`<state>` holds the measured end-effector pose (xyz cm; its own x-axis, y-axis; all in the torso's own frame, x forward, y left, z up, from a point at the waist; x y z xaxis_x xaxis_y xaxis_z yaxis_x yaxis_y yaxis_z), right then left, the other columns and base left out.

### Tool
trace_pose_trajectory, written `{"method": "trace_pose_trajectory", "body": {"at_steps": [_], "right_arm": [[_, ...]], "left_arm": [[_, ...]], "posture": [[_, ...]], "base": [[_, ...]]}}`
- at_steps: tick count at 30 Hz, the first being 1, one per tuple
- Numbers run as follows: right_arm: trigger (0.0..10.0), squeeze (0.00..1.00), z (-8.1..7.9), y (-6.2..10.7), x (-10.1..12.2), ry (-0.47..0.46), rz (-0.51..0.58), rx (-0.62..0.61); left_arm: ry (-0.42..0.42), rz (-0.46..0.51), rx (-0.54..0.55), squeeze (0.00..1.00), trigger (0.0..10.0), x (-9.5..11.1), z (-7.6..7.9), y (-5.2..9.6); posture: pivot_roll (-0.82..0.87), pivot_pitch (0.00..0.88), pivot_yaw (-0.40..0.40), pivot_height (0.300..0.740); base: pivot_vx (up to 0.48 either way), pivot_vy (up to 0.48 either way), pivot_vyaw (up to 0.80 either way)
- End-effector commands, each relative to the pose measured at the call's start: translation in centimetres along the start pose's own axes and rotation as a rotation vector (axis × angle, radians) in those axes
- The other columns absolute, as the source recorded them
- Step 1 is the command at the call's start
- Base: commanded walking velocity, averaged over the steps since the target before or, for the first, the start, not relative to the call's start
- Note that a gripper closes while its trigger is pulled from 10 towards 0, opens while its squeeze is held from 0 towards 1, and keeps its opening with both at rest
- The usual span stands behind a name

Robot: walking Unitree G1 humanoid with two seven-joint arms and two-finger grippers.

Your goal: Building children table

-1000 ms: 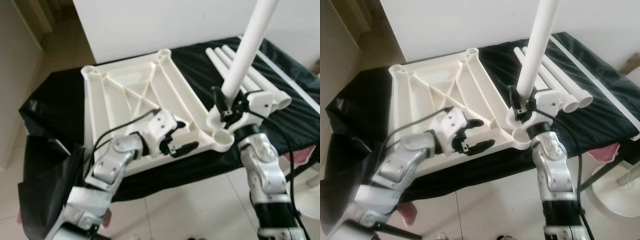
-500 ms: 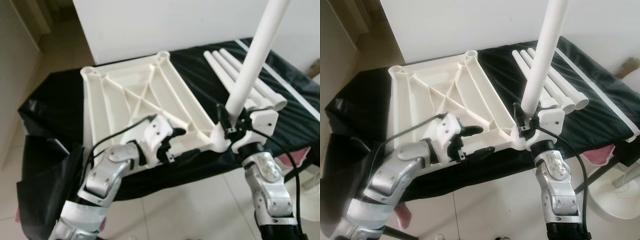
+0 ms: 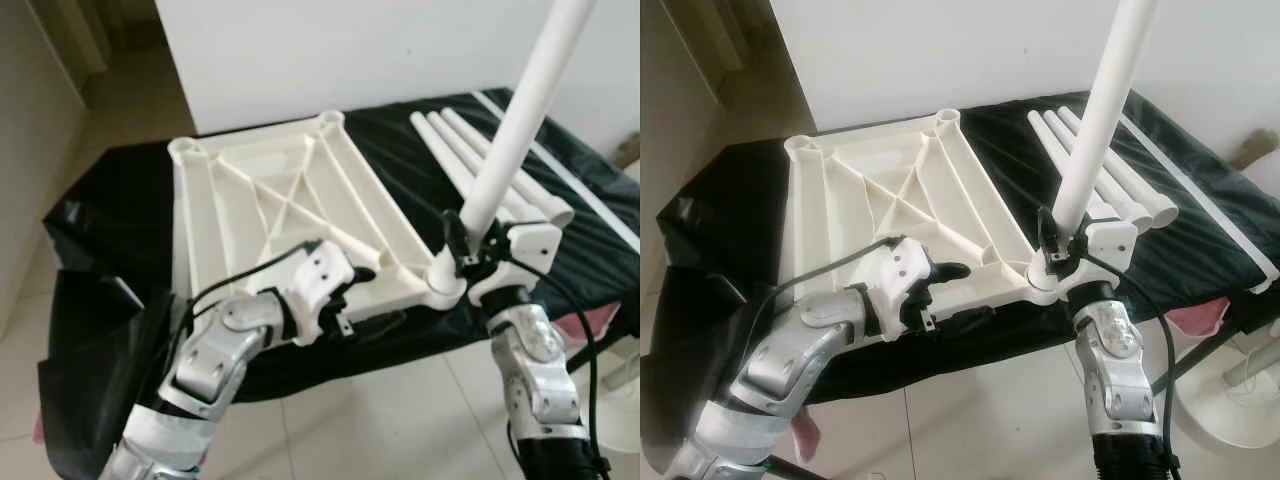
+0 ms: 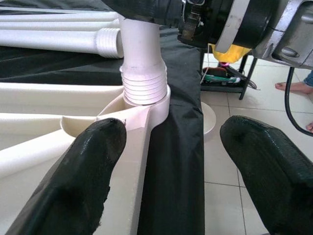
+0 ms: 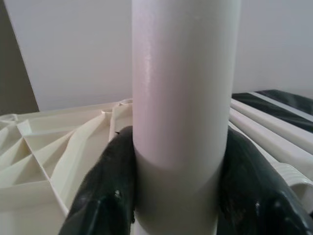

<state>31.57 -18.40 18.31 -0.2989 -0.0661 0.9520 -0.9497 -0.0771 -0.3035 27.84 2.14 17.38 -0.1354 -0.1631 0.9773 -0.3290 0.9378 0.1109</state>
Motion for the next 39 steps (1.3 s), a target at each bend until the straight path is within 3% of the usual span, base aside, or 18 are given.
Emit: {"method": "trace_pose_trajectory", "body": {"at_steps": [1, 6, 15, 29, 34, 39], "right_arm": [[10.0, 0.00, 1.0, 0.8, -2.5, -0.029, -0.118, -0.044], [10.0, 0.00, 0.5, 1.2, -3.2, -0.054, -0.133, -0.010], [10.0, 0.00, -0.2, 3.5, -4.3, 0.042, -0.161, 0.087], [10.0, 0.00, -1.1, 3.7, -4.3, 0.097, -0.156, 0.179], [10.0, 0.00, -1.3, 4.0, -4.7, 0.032, -0.168, 0.180], [10.0, 0.00, -0.7, 3.8, -5.7, -0.096, -0.237, 0.094]], "left_arm": [[-0.015, -0.009, 0.025, 0.00, 10.0, 0.3, -0.2, 0.0], [-0.017, -0.014, 0.036, 0.00, 10.0, 0.3, -0.2, 0.1], [-0.007, -0.015, 0.061, 0.00, 10.0, 0.4, -0.7, 0.4], [-0.001, -0.014, 0.069, 0.00, 10.0, 0.7, -1.1, 0.6], [-0.001, -0.017, 0.082, 0.00, 10.0, 0.7, -1.3, 0.7], [0.001, -0.015, 0.088, 0.00, 10.0, 0.8, -1.4, 0.8]], "posture": [[-0.03, 0.075, 0.025, 0.740], [-0.03, 0.077, 0.022, 0.740], [-0.03, 0.086, 0.025, 0.740], [-0.03, 0.088, 0.034, 0.740], [-0.03, 0.090, 0.029, 0.740], [-0.03, 0.089, 0.028, 0.740]], "base": [[0.000, 0.000, 0.00], [0.000, 0.000, 0.00], [0.000, 0.000, 0.00], [0.000, 0.000, 0.00], [0.000, 0.000, 0.00], [0.000, 0.000, 0.00]]}}
Point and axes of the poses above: a point about 5 cm out from each wrist's last joint towards the gripper, its own y axis pointing back from the gripper into the wrist, its own x axis along the axis of the wrist's last joint, z = x × y, the point moved 3 cm from there along -y, pointing out of the wrist towards the gripper, and after that the axes turned 1 degree about -y, right-handed, at the moved point
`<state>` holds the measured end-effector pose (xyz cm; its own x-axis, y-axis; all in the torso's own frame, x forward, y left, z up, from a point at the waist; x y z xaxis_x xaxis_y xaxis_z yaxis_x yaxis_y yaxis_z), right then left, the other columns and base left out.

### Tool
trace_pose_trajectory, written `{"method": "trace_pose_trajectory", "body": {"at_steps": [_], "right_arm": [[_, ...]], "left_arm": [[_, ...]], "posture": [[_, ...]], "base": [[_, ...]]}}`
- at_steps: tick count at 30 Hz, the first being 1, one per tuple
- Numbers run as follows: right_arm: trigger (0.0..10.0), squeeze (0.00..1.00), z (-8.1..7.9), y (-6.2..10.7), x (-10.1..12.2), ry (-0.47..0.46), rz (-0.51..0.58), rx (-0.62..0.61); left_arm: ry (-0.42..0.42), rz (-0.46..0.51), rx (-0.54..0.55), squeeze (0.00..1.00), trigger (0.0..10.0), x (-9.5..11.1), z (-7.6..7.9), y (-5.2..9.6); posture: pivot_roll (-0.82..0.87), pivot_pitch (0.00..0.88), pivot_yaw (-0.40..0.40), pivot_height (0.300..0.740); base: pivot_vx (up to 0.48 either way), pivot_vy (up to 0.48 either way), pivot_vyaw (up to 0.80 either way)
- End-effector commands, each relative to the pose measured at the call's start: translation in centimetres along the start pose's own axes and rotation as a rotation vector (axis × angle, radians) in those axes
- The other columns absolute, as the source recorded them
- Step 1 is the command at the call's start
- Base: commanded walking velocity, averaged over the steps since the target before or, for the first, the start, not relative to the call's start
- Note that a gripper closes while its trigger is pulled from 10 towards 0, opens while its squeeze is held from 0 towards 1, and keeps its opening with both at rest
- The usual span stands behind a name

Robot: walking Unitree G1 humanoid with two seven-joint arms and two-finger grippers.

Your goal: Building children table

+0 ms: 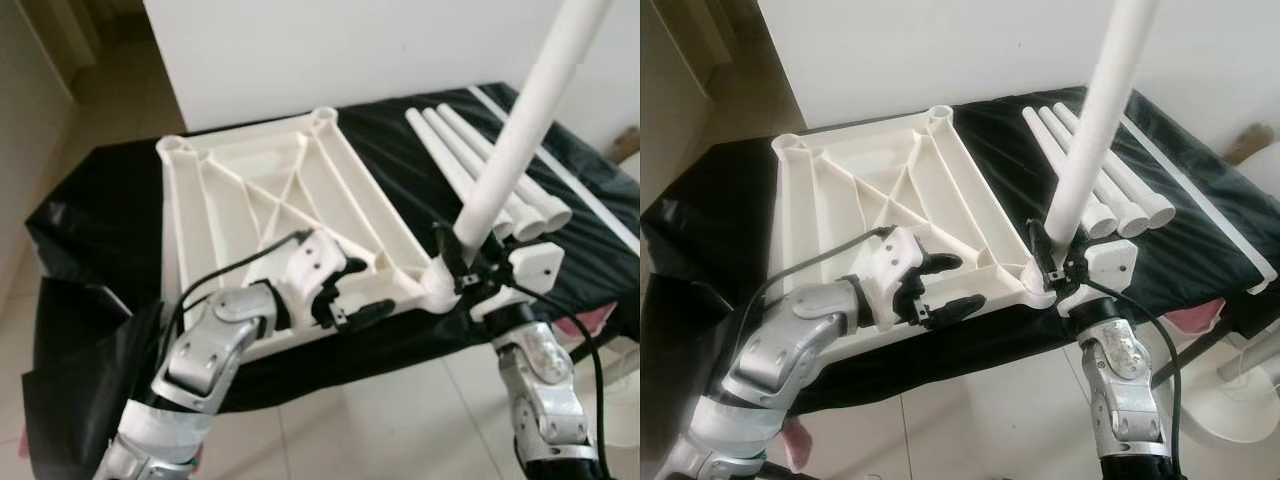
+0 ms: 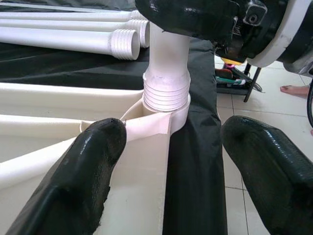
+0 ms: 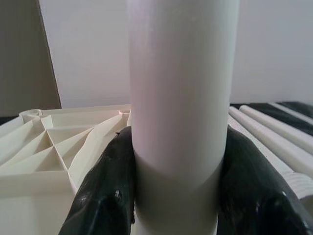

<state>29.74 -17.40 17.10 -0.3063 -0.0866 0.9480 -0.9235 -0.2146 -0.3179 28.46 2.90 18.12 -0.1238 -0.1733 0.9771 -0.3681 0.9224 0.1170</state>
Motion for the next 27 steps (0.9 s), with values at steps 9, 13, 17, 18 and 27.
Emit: {"method": "trace_pose_trajectory", "body": {"at_steps": [9, 13, 17, 18, 27], "right_arm": [[10.0, 0.00, 0.6, 1.9, -5.5, -0.116, -0.280, -0.071], [10.0, 0.00, 0.2, 1.8, -5.1, -0.016, -0.258, -0.017], [10.0, 0.00, -1.1, 1.9, -4.2, 0.084, -0.193, 0.084], [10.0, 0.00, -1.4, 2.0, -4.0, 0.100, -0.181, 0.103], [10.0, 0.00, -2.0, 2.5, -3.6, 0.080, -0.146, 0.151]], "left_arm": [[-0.003, 0.001, 0.045, 0.00, 10.0, 0.3, -0.4, 0.1], [0.000, 0.002, 0.048, 0.00, 10.0, 0.4, -0.4, 0.1], [0.002, 0.001, 0.050, 0.00, 10.0, 0.3, -0.4, 0.2], [0.003, 0.001, 0.051, 0.00, 10.0, 0.3, -0.4, 0.2], [0.001, 0.006, 0.051, 0.00, 10.0, 0.6, -0.5, 0.2]], "posture": [[-0.03, 0.090, 0.027, 0.740], [-0.03, 0.089, 0.026, 0.740], [-0.02, 0.087, 0.025, 0.740], [-0.02, 0.087, 0.026, 0.740], [-0.03, 0.090, 0.028, 0.740]], "base": [[0.000, 0.000, 0.00], [0.000, 0.000, 0.00], [0.000, 0.000, 0.00], [0.000, 0.000, 0.00], [0.000, 0.000, 0.00]]}}
Point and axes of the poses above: a point about 5 cm out from each wrist's last joint towards the gripper, its own y axis pointing back from the gripper into the wrist, its own x axis along the axis of the wrist's last joint, z = x × y, the point moved 3 cm from there along -y, pointing out of the wrist towards the gripper, and after that the axes turned 1 degree about -y, right-handed, at the moved point
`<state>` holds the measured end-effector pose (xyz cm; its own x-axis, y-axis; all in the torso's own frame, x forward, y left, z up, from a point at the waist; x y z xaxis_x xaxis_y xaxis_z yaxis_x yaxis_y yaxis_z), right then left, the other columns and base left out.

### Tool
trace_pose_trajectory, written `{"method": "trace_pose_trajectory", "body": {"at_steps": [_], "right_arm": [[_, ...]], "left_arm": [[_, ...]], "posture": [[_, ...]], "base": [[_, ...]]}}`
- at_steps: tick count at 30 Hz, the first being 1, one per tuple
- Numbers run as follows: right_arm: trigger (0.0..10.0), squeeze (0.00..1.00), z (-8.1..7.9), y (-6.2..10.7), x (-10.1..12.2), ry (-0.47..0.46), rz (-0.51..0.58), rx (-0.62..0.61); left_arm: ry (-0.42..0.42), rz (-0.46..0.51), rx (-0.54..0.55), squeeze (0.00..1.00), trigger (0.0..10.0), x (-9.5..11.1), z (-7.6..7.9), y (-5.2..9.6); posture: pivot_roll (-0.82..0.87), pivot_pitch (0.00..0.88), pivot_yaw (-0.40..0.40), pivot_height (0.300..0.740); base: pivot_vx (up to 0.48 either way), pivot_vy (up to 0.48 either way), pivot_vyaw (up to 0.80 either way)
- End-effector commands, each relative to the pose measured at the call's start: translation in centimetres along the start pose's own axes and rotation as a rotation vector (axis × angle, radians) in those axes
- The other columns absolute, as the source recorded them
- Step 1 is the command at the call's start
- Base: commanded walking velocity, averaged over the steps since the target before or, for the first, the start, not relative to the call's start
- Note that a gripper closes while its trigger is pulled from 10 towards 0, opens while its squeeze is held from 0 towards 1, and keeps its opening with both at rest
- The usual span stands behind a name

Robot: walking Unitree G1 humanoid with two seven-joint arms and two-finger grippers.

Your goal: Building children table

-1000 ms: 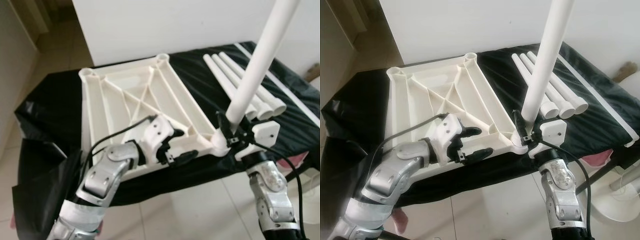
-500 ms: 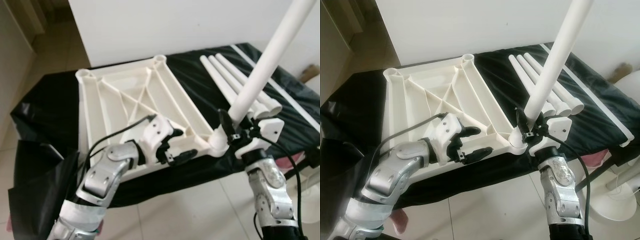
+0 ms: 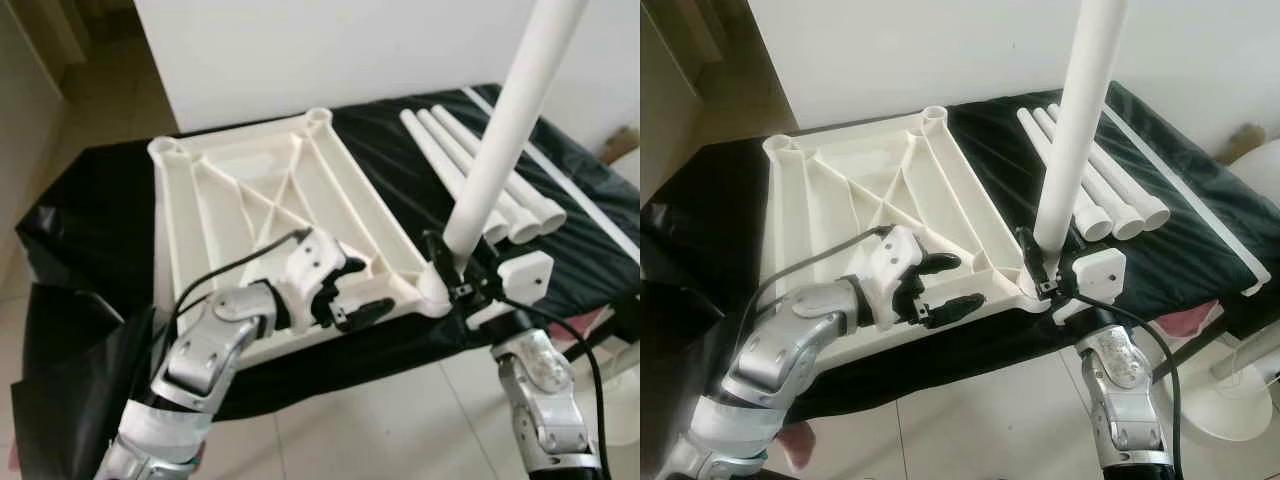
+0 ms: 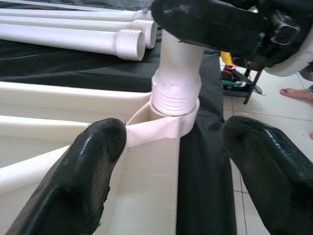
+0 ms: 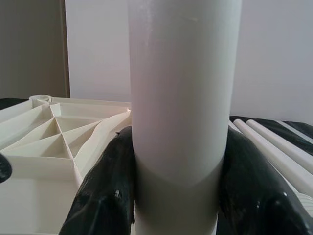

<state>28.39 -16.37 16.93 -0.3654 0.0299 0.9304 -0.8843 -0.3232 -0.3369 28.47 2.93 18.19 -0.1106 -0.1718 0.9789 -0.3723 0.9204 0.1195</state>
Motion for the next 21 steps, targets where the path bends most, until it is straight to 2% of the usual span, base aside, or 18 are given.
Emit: {"method": "trace_pose_trajectory", "body": {"at_steps": [1, 4, 11, 14, 21], "right_arm": [[10.0, 0.00, -1.4, 1.5, -3.6, -0.059, -0.168, 0.051], [10.0, 0.00, -1.5, 1.7, -3.9, -0.055, -0.172, 0.053], [10.0, 0.00, -1.2, 0.9, -4.5, -0.178, -0.210, 0.010], [10.0, 0.00, -1.1, 0.5, -4.8, -0.168, -0.235, -0.002], [10.0, 0.00, -1.7, 0.5, -5.7, -0.235, -0.300, 0.007]], "left_arm": [[-0.012, 0.010, 0.047, 0.00, 10.0, 0.5, -0.5, 0.2], [-0.013, 0.009, 0.049, 0.00, 10.0, 0.6, -0.6, 0.2], [-0.015, 0.011, 0.049, 0.00, 10.0, 0.7, -0.6, 0.2], [-0.018, 0.011, 0.049, 0.00, 10.0, 0.8, -0.6, 0.2], [-0.015, 0.016, 0.054, 0.00, 10.0, 0.9, -0.5, 0.3]], "posture": [[-0.03, 0.090, 0.028, 0.740], [-0.02, 0.091, 0.031, 0.740], [-0.02, 0.089, 0.033, 0.740], [-0.02, 0.089, 0.030, 0.740], [-0.02, 0.085, 0.026, 0.740]], "base": [[0.000, 0.000, 0.00], [0.000, 0.000, 0.00], [0.000, 0.000, 0.00], [0.000, 0.000, 0.00], [0.000, 0.000, 0.00]]}}
Point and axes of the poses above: a point about 5 cm out from each wrist's last joint towards the gripper, its own y axis pointing back from the gripper into the wrist, its own x axis along the axis of the wrist's last joint, z = x × y, the point moved 3 cm from there along -y, pointing out of the wrist towards the gripper, and after that the axes turned 1 degree about -y, right-handed, at the moved point
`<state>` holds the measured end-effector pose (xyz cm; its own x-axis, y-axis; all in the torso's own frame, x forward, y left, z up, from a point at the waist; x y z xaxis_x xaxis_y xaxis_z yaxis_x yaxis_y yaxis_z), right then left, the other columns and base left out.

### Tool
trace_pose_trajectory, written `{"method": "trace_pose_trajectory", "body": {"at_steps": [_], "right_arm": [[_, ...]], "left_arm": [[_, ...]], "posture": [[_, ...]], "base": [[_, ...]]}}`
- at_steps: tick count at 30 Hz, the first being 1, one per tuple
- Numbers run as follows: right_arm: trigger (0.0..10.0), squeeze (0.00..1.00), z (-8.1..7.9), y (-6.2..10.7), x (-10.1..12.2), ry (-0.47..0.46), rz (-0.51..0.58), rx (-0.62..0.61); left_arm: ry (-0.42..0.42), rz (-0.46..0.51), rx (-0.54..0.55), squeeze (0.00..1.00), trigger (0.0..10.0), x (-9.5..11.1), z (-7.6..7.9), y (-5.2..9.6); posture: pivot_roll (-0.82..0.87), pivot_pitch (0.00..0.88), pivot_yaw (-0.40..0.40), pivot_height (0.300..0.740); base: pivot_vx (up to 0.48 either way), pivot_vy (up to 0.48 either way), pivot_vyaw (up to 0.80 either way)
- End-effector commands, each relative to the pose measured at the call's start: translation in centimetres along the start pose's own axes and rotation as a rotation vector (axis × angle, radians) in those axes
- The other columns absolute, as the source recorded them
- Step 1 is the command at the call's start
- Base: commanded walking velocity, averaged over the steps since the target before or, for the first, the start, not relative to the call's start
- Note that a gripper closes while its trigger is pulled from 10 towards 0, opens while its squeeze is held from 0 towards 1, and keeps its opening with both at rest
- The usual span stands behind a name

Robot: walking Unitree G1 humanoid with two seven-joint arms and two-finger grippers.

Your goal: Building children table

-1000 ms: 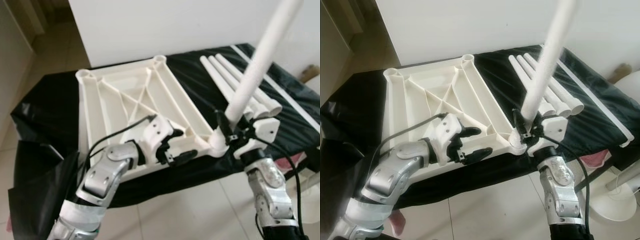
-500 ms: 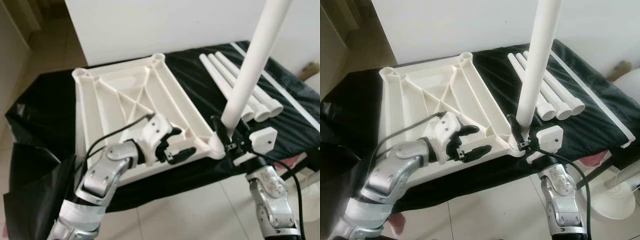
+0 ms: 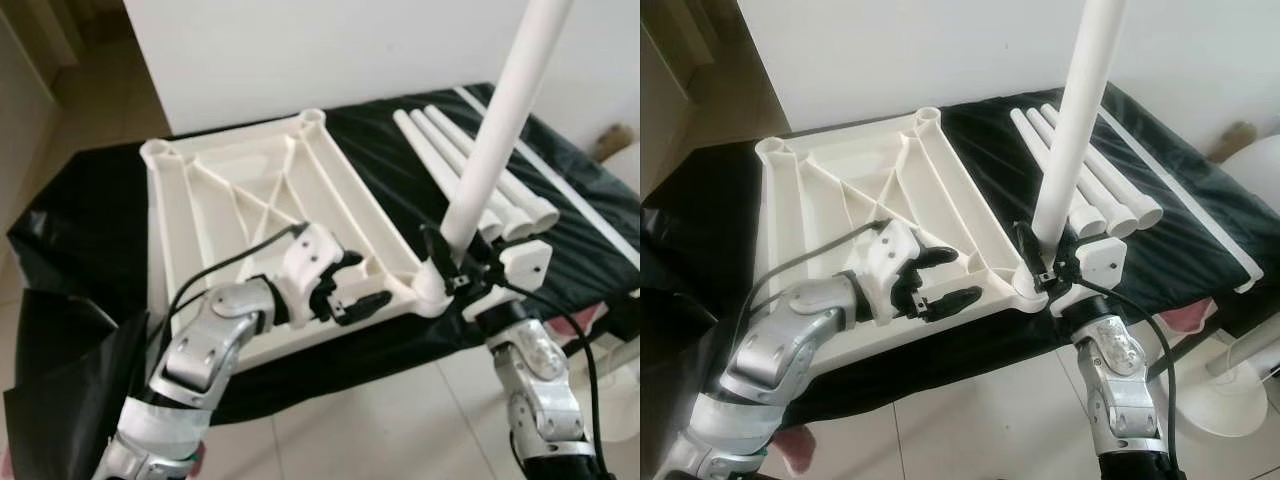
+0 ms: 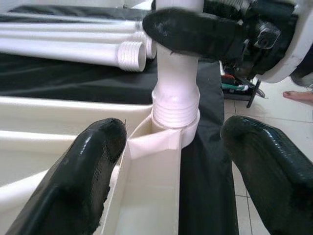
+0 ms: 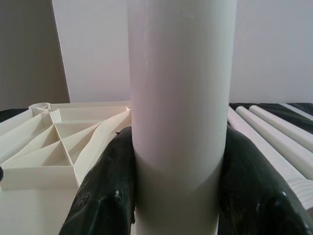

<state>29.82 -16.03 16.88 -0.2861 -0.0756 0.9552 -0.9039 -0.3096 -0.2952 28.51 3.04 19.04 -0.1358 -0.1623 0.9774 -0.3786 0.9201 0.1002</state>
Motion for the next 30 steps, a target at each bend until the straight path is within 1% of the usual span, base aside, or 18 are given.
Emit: {"method": "trace_pose_trajectory", "body": {"at_steps": [1, 2, 5, 9, 13, 15, 18, 19, 22, 25, 26, 27, 29, 30], "right_arm": [[10.0, 0.00, -1.1, 1.6, -5.4, -0.106, -0.255, 0.009], [10.0, 0.00, -0.8, 1.4, -5.6, -0.113, -0.279, -0.003], [10.0, 0.00, -0.7, 1.4, -5.7, -0.119, -0.290, -0.007], [10.0, 0.00, -0.1, 1.2, -6.4, -0.173, -0.345, -0.050], [10.0, 0.00, 0.3, 1.2, -6.5, -0.195, -0.351, -0.072], [10.0, 0.00, 0.8, 1.4, -6.8, -0.236, -0.357, -0.118], [10.0, 0.00, 1.1, 1.6, -7.0, -0.257, -0.364, -0.143], [10.0, 0.00, 1.5, 1.8, -7.3, -0.286, -0.370, -0.178], [10.0, 0.00, 1.6, 1.9, -7.3, -0.298, -0.378, -0.188], [10.0, 0.00, 0.9, 2.3, -6.2, -0.159, -0.284, -0.121], [10.0, 0.00, 0.7, 2.5, -5.9, -0.132, -0.264, -0.101], [10.0, 0.00, 0.7, 2.5, -5.9, -0.132, -0.264, -0.101], [10.0, 0.00, 0.1, 3.0, -5.4, -0.091, -0.225, -0.070], [10.0, 0.00, 0.1, 3.0, -5.4, -0.091, -0.225, -0.070]], "left_arm": [[0.004, -0.003, 0.045, 0.00, 10.0, 0.1, -0.3, 0.1], [0.004, -0.002, 0.043, 0.00, 10.0, 0.0, -0.2, 0.0], [0.005, -0.002, 0.042, 0.00, 10.0, 0.0, -0.2, 0.0], [0.004, 0.002, 0.037, 0.00, 10.0, 0.1, -0.1, -0.1], [0.005, 0.001, 0.036, 0.00, 10.0, 0.0, 0.0, -0.1], [0.005, 0.001, 0.036, 0.00, 10.0, 0.1, 0.0, -0.1], [0.005, 0.000, 0.036, 0.00, 10.0, 0.1, 0.0, -0.1], [0.006, 0.000, 0.035, 0.00, 10.0, 0.1, 0.1, 0.0], [0.007, -0.001, 0.034, 0.00, 10.0, 0.1, 0.1, 0.0], [0.008, -0.001, 0.032, 0.00, 10.0, 0.1, 0.2, 0.0], [0.008, -0.001, 0.032, 0.00, 10.0, 0.1, 0.2, 0.0], [0.008, -0.001, 0.032, 0.00, 10.0, 0.1, 0.2, 0.0], [0.010, -0.002, 0.033, 0.00, 10.0, 0.1, 0.2, 0.1], [0.010, -0.002, 0.033, 0.00, 10.0, 0.1, 0.2, 0.1]], "posture": [[-0.02, 0.085, 0.026, 0.740], [-0.02, 0.079, 0.023, 0.740], [-0.02, 0.079, 0.023, 0.740], [-0.02, 0.071, 0.022, 0.740], [-0.02, 0.068, 0.020, 0.740], [-0.02, 0.067, 0.021, 0.740], [-0.02, 0.067, 0.021, 0.740], [-0.02, 0.067, 0.025, 0.740], [-0.02, 0.067, 0.025, 0.740], [-0.02, 0.070, 0.027, 0.740], [-0.02, 0.071, 0.027, 0.740], [-0.02, 0.071, 0.027, 0.740], [-0.02, 0.076, 0.029, 0.740], [-0.02, 0.076, 0.029, 0.740]], "base": [[0.000, 0.000, 0.00], [0.000, 0.000, 0.00], [0.000, 0.000, 0.00], [0.000, 0.000, 0.00], [0.000, 0.000, 0.00], [0.000, 0.000, 0.00], [0.000, 0.000, 0.00], [0.000, 0.000, 0.00], [0.000, 0.000, 0.00], [0.000, 0.000, 0.00], [0.000, 0.000, 0.00], [0.000, 0.000, 0.00], [0.000, 0.000, 0.00], [0.000, 0.000, 0.00]]}}
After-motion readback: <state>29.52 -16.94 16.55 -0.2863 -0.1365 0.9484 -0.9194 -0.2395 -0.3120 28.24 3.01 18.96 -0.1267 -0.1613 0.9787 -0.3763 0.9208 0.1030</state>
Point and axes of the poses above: a point about 5 cm out from each wrist's last joint towards the gripper, its own y axis pointing back from the gripper into the wrist, its own x axis along the axis of the wrist's last joint, z = x × y, the point moved 3 cm from there along -y, pointing out of the wrist towards the gripper, and after that the axes turned 1 degree about -y, right-handed, at the moved point
